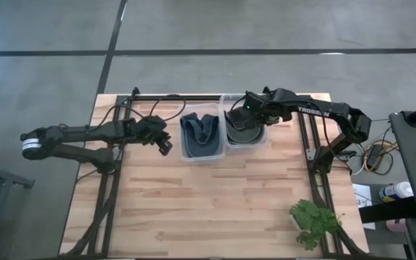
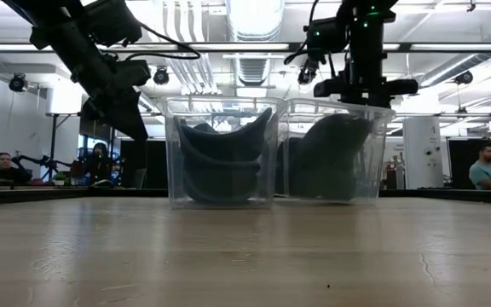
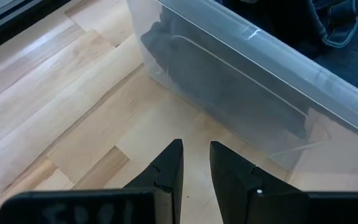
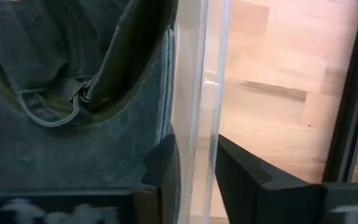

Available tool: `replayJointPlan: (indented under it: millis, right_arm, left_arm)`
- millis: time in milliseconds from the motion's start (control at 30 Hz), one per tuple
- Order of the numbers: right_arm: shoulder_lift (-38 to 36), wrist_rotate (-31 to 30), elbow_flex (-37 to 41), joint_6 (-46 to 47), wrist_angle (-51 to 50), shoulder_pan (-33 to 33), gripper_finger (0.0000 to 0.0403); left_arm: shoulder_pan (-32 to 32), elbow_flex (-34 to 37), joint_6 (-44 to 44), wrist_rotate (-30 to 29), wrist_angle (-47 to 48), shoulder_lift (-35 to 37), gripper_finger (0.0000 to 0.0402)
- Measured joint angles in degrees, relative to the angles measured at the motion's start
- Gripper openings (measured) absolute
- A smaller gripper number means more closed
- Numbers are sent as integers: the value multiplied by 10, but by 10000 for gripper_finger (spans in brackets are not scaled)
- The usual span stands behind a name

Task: Pick & Place hat
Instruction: Adjust the right transparent bin on the table, then return to Home Position

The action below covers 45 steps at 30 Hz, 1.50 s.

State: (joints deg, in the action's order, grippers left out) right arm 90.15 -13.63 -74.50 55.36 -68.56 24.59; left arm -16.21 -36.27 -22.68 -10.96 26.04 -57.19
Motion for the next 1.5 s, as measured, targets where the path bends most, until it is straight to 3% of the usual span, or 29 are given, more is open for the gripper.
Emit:
replayJointPlan:
  millis: [167,333,633,867,1167,1500]
  right_arm:
    - [-3,8,-5,-1,-1,-8,49]
    - [-6,13,-10,-3,-13,-23,39]
    - [-6,22,-7,23,-18,-44,104]
    - [-7,21,-7,59,-16,-64,138]
    - [-30,22,-8,76,-15,-88,161]
    - [-72,17,-8,73,-15,-91,162]
  left_arm:
    - [0,0,0,0,0,0,73]
    - [0,0,10,0,-17,0,73]
    - [0,0,17,0,-28,-1,73]
    - [0,0,72,-4,-94,-35,73]
    - [-33,-3,136,-31,-124,-67,73]
    - [-51,-6,137,-31,-116,-53,73]
